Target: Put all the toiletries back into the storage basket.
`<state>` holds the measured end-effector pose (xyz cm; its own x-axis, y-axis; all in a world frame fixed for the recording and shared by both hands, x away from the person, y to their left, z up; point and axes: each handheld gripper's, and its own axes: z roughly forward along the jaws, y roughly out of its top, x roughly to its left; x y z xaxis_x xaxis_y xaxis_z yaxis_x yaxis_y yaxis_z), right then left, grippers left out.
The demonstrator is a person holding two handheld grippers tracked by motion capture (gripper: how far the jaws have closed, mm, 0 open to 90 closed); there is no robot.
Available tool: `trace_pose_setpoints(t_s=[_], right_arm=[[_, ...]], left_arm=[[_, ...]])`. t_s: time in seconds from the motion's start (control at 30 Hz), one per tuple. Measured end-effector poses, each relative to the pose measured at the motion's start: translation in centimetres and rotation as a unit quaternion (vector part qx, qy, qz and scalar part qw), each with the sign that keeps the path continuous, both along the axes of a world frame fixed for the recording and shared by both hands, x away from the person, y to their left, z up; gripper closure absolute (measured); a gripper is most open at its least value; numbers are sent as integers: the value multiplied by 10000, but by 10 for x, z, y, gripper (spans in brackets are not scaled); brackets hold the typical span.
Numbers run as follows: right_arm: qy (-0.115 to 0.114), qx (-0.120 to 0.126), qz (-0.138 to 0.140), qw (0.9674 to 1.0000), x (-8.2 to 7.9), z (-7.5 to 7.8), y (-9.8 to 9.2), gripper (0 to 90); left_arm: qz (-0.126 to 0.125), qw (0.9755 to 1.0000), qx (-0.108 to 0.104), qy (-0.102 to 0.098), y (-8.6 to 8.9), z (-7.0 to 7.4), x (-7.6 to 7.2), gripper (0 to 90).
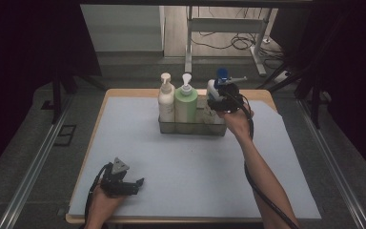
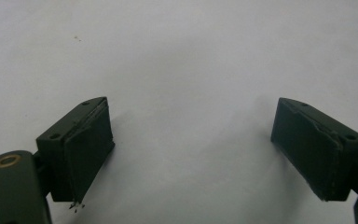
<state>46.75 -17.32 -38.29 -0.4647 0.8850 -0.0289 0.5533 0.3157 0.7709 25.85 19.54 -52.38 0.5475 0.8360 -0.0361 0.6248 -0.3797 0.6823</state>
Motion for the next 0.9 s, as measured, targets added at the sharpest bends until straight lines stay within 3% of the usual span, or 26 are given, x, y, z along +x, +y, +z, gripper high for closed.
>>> trace_pose_setpoints(t_s=[0.37,0.9], right_arm=[[114,-67,-24,9999,2,-12,1,402],[134,-20,47,9999,6,-15,-4,384]], left_arm=[[-1,10000,3,-2,0,0,0,124],[2,10000,-7,-5,0,0,0,124]])
